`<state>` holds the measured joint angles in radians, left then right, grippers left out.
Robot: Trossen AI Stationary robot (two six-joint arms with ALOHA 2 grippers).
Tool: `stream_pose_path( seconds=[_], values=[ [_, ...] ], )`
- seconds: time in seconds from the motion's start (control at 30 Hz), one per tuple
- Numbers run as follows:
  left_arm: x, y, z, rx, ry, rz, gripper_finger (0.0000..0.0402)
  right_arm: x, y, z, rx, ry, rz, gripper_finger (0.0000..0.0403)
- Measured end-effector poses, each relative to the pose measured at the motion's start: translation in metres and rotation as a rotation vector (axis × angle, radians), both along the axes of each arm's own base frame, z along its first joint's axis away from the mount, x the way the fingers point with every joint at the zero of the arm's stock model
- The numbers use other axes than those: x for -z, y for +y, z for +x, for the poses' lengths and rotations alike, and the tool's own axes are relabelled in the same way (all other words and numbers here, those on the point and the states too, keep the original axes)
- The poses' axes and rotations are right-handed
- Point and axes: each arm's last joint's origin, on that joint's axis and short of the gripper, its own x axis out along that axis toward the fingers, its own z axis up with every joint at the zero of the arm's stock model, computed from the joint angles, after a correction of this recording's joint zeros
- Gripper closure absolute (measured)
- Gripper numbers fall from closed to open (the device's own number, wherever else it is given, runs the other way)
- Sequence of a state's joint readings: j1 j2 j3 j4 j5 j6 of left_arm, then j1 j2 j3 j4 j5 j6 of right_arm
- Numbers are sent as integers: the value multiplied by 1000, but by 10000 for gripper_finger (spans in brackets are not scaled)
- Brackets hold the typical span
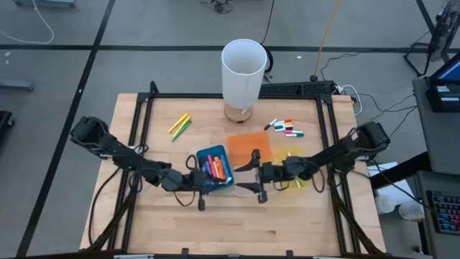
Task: Pick & Place Markers
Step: Put the blue marker pen into the yellow bin
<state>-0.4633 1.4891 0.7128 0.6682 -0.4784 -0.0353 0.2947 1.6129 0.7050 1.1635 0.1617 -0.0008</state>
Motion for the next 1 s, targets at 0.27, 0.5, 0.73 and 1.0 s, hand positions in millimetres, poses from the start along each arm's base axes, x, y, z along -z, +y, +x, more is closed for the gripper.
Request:
stream_pose_path(
  seconds=[0.27, 0.5, 0.73, 1.0],
  values=[
    [1, 0, 0, 1, 13, 14, 368, -18, 8, 39, -77, 25, -23, 193],
    [1, -1, -1, -11, 14, 17, 368, -17, 10, 46, -92, 82, -41, 278],
    [1, -2, -1, -11, 11, -34, 327, -18, 10, 46, -100, 66, -112, 379],
    [6, -4, -3, -18, 63, -14, 283, -55, 1, 13, 60, 168, -198, 379]
  ],
)
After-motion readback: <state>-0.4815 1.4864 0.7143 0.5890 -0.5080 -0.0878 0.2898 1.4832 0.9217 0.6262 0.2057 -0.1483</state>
